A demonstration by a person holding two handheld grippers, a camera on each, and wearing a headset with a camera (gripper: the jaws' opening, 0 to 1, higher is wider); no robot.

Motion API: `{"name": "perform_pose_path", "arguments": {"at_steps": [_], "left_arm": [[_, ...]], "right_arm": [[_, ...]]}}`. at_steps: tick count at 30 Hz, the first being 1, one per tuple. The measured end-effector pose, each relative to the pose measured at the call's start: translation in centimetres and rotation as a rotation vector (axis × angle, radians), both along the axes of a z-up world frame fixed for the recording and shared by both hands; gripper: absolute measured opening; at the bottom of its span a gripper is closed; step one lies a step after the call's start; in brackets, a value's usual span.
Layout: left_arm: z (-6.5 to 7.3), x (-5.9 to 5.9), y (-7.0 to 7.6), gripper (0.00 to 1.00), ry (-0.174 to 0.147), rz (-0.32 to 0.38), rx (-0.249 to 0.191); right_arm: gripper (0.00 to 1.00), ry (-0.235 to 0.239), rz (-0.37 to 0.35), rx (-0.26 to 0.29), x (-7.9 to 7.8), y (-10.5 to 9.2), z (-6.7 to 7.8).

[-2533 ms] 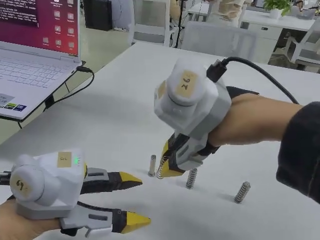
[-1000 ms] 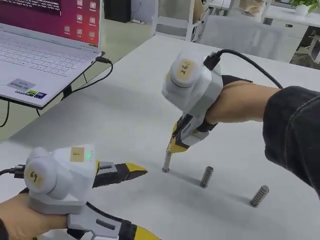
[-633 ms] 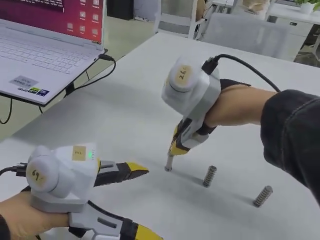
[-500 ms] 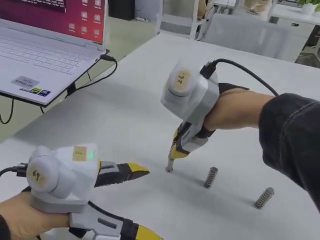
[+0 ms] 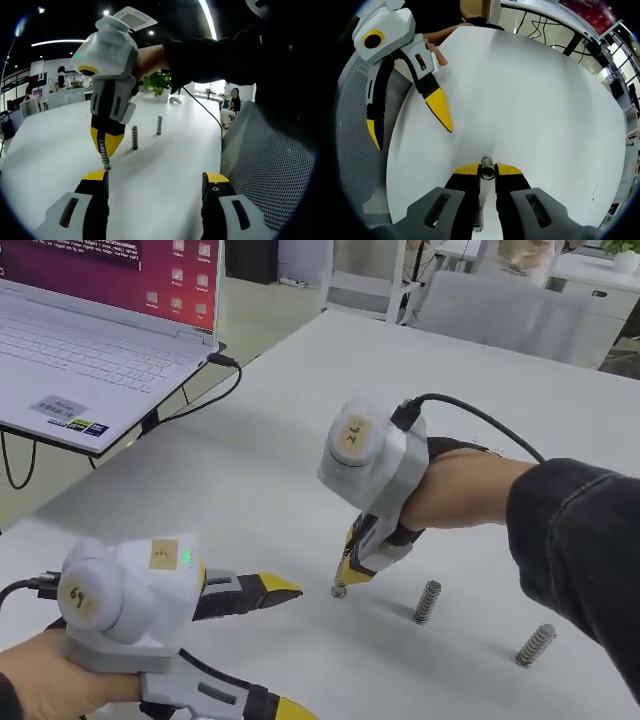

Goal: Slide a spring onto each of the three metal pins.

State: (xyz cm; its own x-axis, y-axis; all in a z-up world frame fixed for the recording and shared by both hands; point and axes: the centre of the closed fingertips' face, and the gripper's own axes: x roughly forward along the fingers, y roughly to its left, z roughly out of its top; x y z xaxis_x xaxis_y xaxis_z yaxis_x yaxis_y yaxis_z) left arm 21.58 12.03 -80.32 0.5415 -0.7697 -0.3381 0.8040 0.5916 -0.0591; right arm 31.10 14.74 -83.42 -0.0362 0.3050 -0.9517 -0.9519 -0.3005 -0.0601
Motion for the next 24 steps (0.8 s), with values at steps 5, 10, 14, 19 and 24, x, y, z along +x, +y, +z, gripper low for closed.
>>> {"name": "perform_pose_path", "arguments": {"at_steps": [5,10,14,19,24], "left_arm": [[-0.1,0.0,-0.1,0.72,0.003,0.000,0.000],[-0.1,0.0,-0.1,0.72,0.006,-0.001,0.001],[-0.1,0.1,-0.1,0.71,0.006,0.000,0.000],[-0.1,0.1,-0.2,0.71,0.006,-0.001,0.002],[-0.3,0.1,-0.1,0.71,0.010,-0.003,0.004]], "right_arm": [[0.09,-0.005,0.011,-0.021,-0.4,-0.3,-0.8],[0.09,-0.008,0.010,-0.027,-0.5,-0.5,-1.2],[0.09,-0.005,0.005,-0.019,-0.6,-0.4,-1.1],[0.10,-0.006,0.007,-0.020,-0.6,-0.4,-1.3],[0.14,-0.006,0.004,-0.017,-0.6,-0.3,-1.3]]}}
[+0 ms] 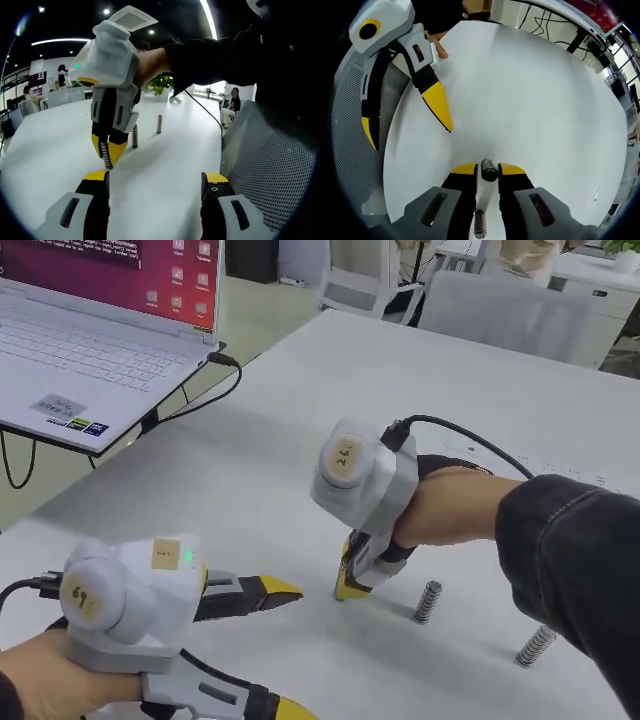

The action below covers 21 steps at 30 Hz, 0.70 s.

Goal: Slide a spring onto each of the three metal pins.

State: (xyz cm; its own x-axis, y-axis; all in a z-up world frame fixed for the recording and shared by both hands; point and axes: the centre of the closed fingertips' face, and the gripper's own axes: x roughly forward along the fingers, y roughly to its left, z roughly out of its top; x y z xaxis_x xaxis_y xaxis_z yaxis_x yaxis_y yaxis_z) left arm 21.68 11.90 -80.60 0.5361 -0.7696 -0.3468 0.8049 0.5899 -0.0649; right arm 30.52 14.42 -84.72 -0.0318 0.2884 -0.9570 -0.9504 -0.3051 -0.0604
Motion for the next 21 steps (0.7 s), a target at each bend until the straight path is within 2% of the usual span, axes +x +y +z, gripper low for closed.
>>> {"name": "perform_pose_path", "arguments": {"at_steps": [13,21], "left_arm": [[-0.1,0.1,-0.1,0.71,0.004,-0.005,0.004],[0.0,0.3,-0.2,0.71,0.004,-0.012,0.005]], "right_arm": [[0.26,-0.002,-0.041,0.038,0.4,-1.2,1.5],[0.29,-0.014,-0.095,0.112,0.8,-2.3,3.4]]}}
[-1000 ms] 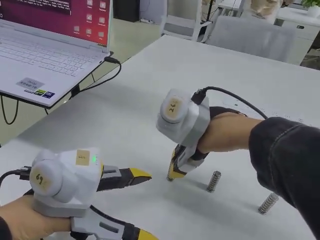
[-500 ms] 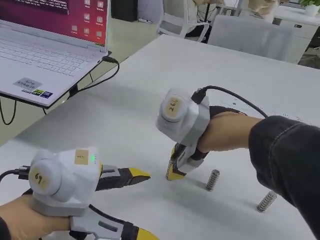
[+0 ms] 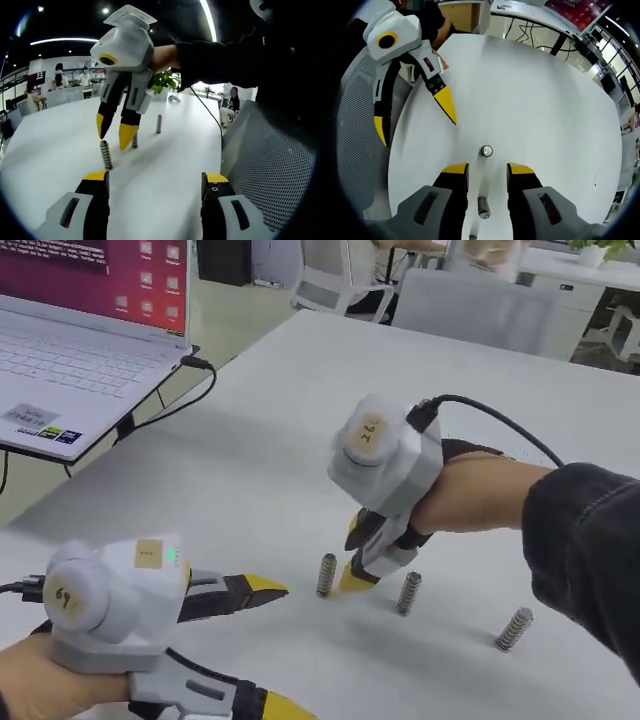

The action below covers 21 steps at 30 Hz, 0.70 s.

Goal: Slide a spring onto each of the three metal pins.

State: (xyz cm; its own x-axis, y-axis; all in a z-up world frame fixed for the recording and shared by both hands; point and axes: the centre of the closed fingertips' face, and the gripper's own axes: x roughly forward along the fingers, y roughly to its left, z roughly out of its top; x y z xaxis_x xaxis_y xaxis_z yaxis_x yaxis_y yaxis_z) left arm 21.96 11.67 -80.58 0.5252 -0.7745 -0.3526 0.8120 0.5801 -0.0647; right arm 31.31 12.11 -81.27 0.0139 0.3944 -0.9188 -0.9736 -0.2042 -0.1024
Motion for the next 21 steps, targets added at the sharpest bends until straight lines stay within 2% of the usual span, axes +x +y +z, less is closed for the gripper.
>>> {"name": "perform_pose_path", "arguments": {"at_steps": [10,21], "left_arm": [[0.0,0.1,-0.1,0.71,0.004,-0.005,0.001],[0.1,0.3,-0.3,0.71,0.009,-0.019,0.009]], "right_arm": [[0.31,-0.011,-0.083,0.093,1.1,-2.0,2.4],[0.33,-0.013,-0.163,0.130,1.7,-5.4,2.7]]}}
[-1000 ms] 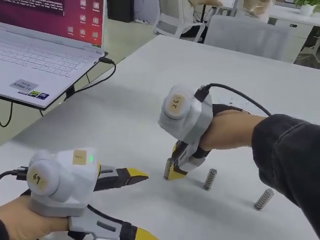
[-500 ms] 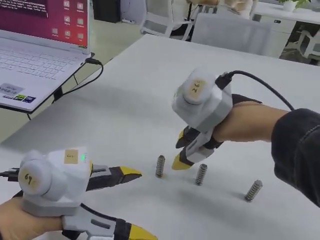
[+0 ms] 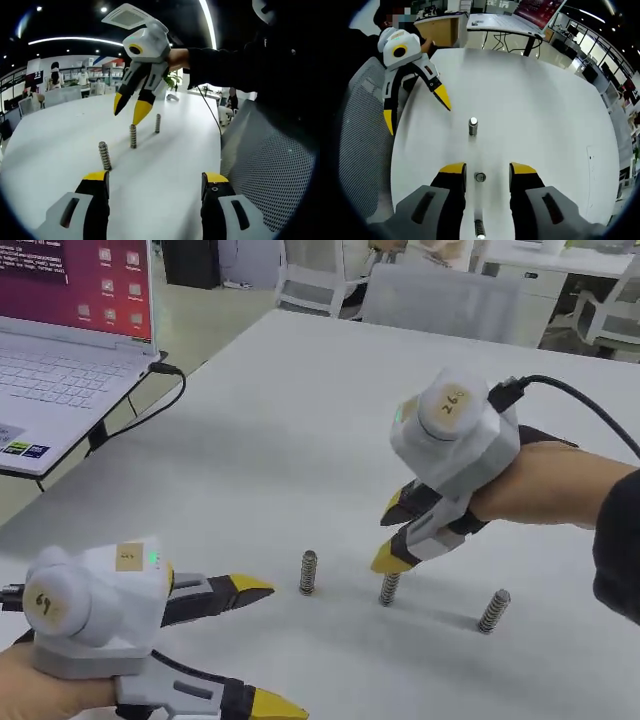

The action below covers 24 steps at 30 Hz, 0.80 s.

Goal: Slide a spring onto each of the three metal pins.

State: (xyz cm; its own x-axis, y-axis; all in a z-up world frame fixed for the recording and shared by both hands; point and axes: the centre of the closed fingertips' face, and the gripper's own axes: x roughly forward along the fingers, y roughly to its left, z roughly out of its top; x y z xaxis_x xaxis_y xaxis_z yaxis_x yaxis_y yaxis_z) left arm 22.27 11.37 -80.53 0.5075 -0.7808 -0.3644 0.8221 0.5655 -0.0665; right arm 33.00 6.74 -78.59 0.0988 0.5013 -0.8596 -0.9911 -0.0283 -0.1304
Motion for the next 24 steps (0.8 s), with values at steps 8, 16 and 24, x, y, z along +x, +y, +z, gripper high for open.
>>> {"name": "perform_pose_path", "arguments": {"at_steps": [8,16,24], "left_arm": [[-0.2,0.0,-0.3,0.71,0.012,-0.009,0.002],[0.2,0.2,-0.5,0.71,0.012,-0.015,0.005],[0.1,0.0,-1.0,0.71,0.019,-0.023,0.007]], "right_arm": [[0.34,0.011,-0.066,0.048,0.1,-2.4,0.1],[0.34,0.016,-0.136,0.136,0.1,-4.6,0.2],[0.36,0.015,-0.206,0.199,0.2,-6.4,0.3]]}}
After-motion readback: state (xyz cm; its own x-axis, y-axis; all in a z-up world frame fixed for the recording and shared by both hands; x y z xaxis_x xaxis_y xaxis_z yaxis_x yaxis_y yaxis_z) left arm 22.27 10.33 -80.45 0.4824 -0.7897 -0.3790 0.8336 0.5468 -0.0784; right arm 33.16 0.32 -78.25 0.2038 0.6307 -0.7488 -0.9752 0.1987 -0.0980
